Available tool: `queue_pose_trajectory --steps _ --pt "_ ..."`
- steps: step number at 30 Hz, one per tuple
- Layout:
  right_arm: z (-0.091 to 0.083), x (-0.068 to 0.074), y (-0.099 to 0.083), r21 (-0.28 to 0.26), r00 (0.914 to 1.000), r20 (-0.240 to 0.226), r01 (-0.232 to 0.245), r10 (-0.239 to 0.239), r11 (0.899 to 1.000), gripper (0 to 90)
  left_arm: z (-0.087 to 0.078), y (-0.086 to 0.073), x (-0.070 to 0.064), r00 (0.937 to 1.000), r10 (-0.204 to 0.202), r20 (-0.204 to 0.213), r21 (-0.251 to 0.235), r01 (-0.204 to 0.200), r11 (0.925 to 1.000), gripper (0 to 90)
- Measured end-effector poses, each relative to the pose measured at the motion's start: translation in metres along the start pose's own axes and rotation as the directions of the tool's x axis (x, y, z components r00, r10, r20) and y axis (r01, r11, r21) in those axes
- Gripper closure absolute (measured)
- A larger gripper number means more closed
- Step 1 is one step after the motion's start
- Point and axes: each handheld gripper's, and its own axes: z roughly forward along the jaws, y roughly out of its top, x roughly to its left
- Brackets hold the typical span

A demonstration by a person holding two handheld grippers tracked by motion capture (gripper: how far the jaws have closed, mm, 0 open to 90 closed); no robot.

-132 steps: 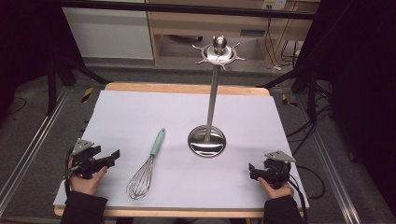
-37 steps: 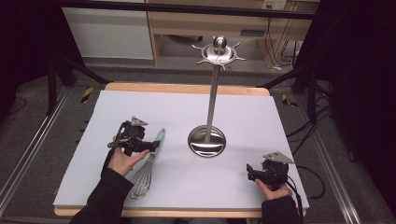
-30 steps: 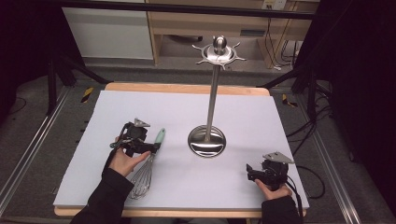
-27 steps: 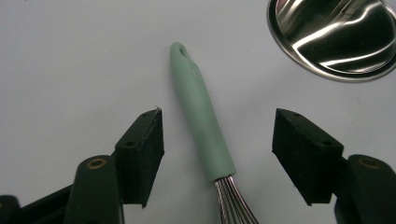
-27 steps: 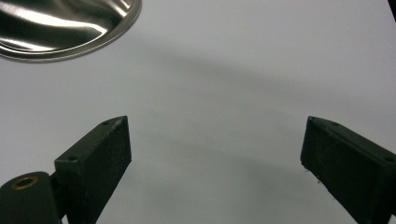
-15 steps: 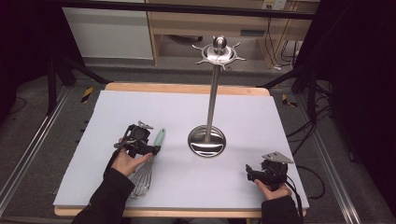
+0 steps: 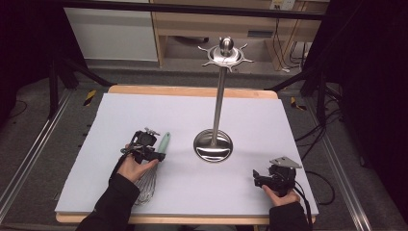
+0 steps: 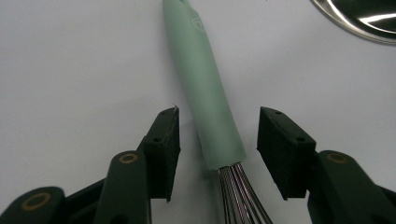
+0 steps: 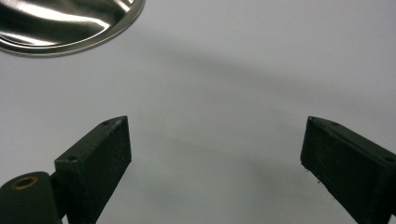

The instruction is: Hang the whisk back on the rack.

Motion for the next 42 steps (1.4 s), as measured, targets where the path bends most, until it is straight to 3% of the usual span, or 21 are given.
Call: queue_pose_trajectory --steps 12,30,36,40,42 --pt "0.001 0.0 0.0 0.005 1.0 -0.002 0.003 -0.003 1.0 9.0 0.01 0.0 0.002 0.9995 -0.029 0.014 0.051 0.028 0.9983 60.6" --pt "0.001 0.001 0.0 0.009 1.0 -0.006 -0.003 0.003 1.0 9.2 0.014 0.004 0.004 0.9983 -0.055 0.016 0.1 0.054 0.9935 64.0" --pt "0.001 0.0 0.0 0.011 1.0 -0.003 0.002 -0.002 1.0 9.2 0.014 0.003 0.007 0.9949 -0.091 0.042 0.091 0.087 0.992 66.2" --pt "0.001 0.0 0.0 0.01 1.0 -0.004 -0.001 0.001 1.0 9.2 0.009 0.003 0.005 0.9934 -0.093 0.066 0.071 0.089 0.9936 67.8" --pt "0.001 0.0 0.0 0.01 1.0 -0.005 0.0 0.0 1.0 9.2 0.005 0.003 0.003 0.9949 -0.074 0.069 0.057 0.07 0.9959 68.5"
